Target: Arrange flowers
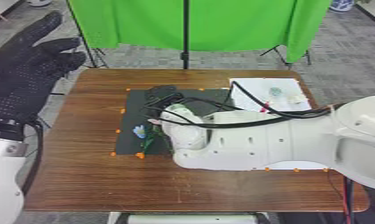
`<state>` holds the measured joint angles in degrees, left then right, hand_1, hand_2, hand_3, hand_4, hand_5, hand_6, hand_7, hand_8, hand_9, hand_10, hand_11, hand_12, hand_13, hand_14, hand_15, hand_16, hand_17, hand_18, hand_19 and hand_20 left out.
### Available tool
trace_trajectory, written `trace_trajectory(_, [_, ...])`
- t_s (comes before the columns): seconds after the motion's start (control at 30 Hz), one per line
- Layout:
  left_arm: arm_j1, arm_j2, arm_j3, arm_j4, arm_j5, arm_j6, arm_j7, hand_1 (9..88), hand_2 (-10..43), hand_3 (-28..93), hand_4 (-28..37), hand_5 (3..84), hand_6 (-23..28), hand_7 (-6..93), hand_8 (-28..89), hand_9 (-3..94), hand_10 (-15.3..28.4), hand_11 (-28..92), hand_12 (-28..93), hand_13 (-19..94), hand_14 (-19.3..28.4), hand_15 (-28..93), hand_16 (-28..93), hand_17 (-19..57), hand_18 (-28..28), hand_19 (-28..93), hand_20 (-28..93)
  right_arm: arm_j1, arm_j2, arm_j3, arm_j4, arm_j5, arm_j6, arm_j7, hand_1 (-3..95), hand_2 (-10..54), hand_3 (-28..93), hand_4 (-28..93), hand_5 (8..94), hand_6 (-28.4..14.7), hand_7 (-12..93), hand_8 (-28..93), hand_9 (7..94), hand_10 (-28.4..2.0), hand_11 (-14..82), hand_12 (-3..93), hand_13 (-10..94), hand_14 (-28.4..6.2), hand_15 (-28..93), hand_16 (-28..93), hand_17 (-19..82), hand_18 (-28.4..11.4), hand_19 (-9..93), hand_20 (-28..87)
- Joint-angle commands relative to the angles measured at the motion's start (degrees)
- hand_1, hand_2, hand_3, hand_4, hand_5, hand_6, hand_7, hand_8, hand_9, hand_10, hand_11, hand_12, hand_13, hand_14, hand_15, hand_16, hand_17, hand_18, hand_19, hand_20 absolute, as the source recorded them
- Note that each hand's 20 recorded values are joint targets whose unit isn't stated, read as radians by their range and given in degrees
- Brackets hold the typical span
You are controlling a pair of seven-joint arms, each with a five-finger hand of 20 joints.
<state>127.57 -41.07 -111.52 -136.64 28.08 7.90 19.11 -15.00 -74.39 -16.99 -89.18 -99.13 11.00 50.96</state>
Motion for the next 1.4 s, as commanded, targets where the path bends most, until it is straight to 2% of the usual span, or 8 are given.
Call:
trace_trajectory(0.03, [10.75, -4.65, -3.11, -2.75, -0.06, 3.82, 1.07, 23.5, 6.4, 78, -21.9, 33.0, 8.0, 16.7, -10, 34.4, 21.4, 32, 13, 27, 28.4, 62, -12, -5.2, 26.7, 62, 27, -3.50, 8.39, 11.61, -7.17, -1.63, -4.87, -4.21, 36.2, -9.5, 77, -28, 66.6, 1.1, 16, -12, 82.8, -9.8, 25.1, 17.1, 77, -6.0, 57, 19, 32, -18.8, 82, 11])
trace_trajectory(0.33, [16.73, -6.90, -4.52, -4.18, -0.79, 6.03, 3.98, 23.3, 6.5, 78, -22.2, 32.8, 7.9, 16.7, -10, 34.3, 21.4, 31, 13, 27, 28.4, 62, -12, -5.2, 26.5, 62, 27, -17.49, 21.34, 33.49, -14.79, -1.95, -6.63, -1.56, 35.1, -9.5, 76, -28, 57.7, -1.5, 14, -12, 74.3, -12.7, 23.2, 15.7, 72, -8.9, 57, 17, 31, -20.4, 81, 11])
trace_trajectory(0.6, [19.09, -6.23, -4.40, -4.36, -1.84, 7.34, 6.21, 22.3, 6.8, 78, -23.4, 32.4, 7.6, 16.6, -10, 34.1, 21.3, 31, 13, 27, 28.4, 62, -11, -5.4, 26.4, 61, 27, -26.64, 30.78, 43.04, -15.99, -1.17, -3.20, 4.54, 33.9, -8.6, 75, -27, 47.7, -4.5, 11, -11, 68.7, -16.5, 21.7, 14.5, 70, -11.1, 58, 14, 36, -21.4, 83, 9])
trace_trajectory(0.8, [17.76, -6.24, -3.16, -3.84, -1.55, 6.91, 4.90, 22.0, 6.8, 78, -24.1, 32.2, 7.5, 16.5, -10, 33.9, 21.2, 31, 13, 27, 28.4, 62, -11, -5.4, 26.4, 61, 27, -33.62, 34.63, 48.70, -14.93, -2.63, -1.49, 12.17, 33.4, -7.7, 73, -26, 47.3, -4.8, 11, -10, 69.9, -17.6, 21.4, 14.2, 73, -10.6, 59, 13, 40, -21.1, 90, -5])
trace_trajectory(1.03, [15.89, -6.16, -1.75, -3.41, -1.16, 6.58, 3.61, 22.0, 6.8, 78, -24.2, 32.1, 7.5, 16.5, -10, 33.8, 21.2, 31, 13, 27, 28.4, 62, -11, -5.4, 26.3, 61, 27, -36.16, 36.71, 50.15, -11.32, -2.41, -1.42, 19.21, 33.0, -7.6, 71, -25, 46.7, -6.7, 9, -10, 73.7, -18.3, 21.0, 13.8, 80, -9.8, 57, 13, 48, -20.9, 93, -9])
trace_trajectory(1.2, [15.55, -5.86, -1.04, -3.29, -1.15, 6.34, 3.74, 22.2, 6.7, 78, -24.0, 32.1, 7.5, 16.6, -10, 33.9, 21.2, 31, 13, 27, 28.4, 62, -11, -5.4, 26.4, 61, 27, -36.08, 38.11, 49.24, -9.55, -3.93, -3.04, 22.43, 33.5, -7.5, 70, -24, 45.7, -7.5, 9, -10, 75.3, -18.9, 20.7, 13.8, 81, -9.5, 56, 14, 51, -19.7, 93, -14])
trace_trajectory(1.3, [14.94, -6.18, -1.23, -3.22, -0.72, 6.05, 2.60, 22.5, 6.9, 78, -23.9, 32.2, 7.5, 16.5, -10, 33.9, 21.2, 31, 13, 27, 28.4, 62, -11, -5.3, 26.4, 61, 28, -38.29, 38.99, 51.62, -9.59, -3.93, -3.58, 23.88, 33.9, -8.0, 70, -23, 45.0, -7.8, 8, -9, 77.2, -19.1, 20.3, 13.5, 84, -9.0, 54, 14, 56, -17.4, 93, -22])
trace_trajectory(1.4, [15.68, -6.21, -1.52, -3.40, -0.92, 6.30, 3.07, 22.5, 6.9, 78, -23.6, 32.3, 7.6, 16.7, -10, 33.9, 21.3, 31, 13, 27, 28.4, 62, -11, -5.3, 26.4, 61, 28, -39.31, 39.92, 52.27, -9.53, -3.73, -4.27, 24.63, 34.3, -8.3, 70, -23, 44.9, -7.9, 8, -9, 78.6, -18.9, 20.1, 13.5, 85, -8.4, 53, 14, 58, -16.7, 93, -24])
